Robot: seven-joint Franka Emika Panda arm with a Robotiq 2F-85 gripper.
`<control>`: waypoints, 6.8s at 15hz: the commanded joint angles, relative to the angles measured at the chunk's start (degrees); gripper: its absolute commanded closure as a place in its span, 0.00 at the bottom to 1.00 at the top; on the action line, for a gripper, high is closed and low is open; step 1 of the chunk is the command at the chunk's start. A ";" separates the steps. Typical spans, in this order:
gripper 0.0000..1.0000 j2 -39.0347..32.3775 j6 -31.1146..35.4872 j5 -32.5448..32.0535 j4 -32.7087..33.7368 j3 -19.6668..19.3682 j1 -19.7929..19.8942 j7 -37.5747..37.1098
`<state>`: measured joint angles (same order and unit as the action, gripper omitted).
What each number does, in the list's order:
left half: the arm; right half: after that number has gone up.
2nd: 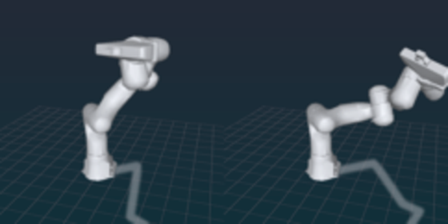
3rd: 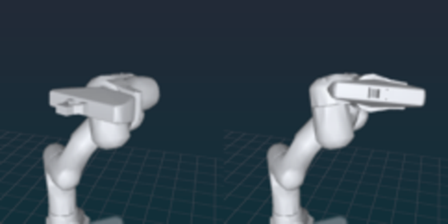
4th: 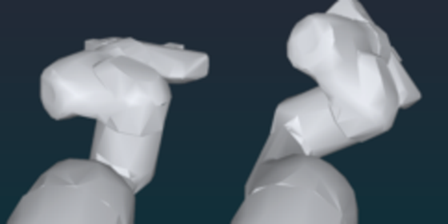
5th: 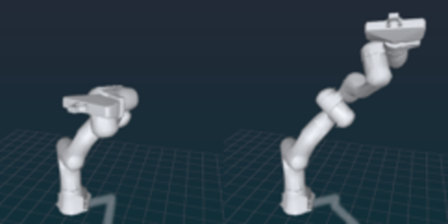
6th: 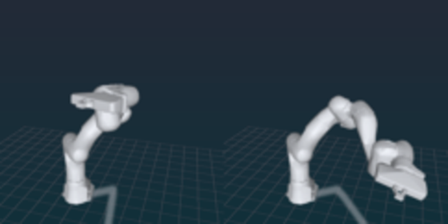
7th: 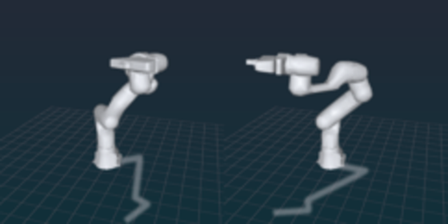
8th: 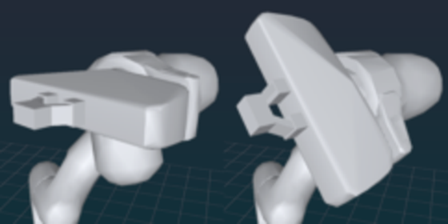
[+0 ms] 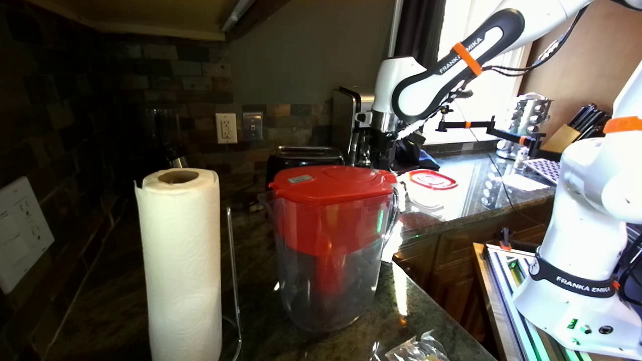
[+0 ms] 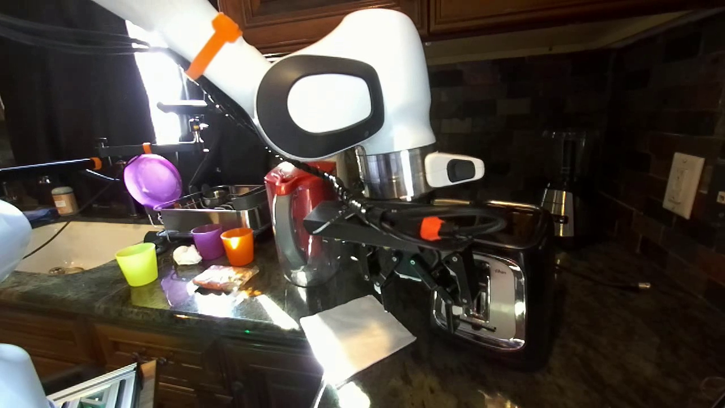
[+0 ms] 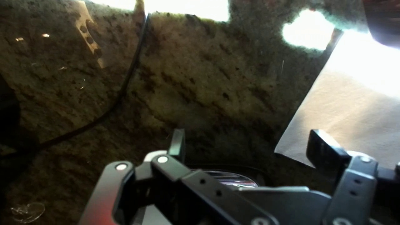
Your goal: Push the lever on the toaster downwards.
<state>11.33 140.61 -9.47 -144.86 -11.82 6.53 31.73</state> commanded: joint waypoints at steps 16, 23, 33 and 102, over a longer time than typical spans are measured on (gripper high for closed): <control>0.00 -10.53 11.80 30.89 2.02 -2.39 -0.29 32.54; 0.00 -14.58 13.16 38.91 5.11 -1.71 -0.83 37.72; 0.20 -18.19 14.72 45.09 8.04 -0.67 -0.50 41.62; 0.96 -18.27 17.54 45.48 9.33 -0.73 -0.84 43.83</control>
<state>-7.67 158.80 38.61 -135.33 -12.47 6.63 77.65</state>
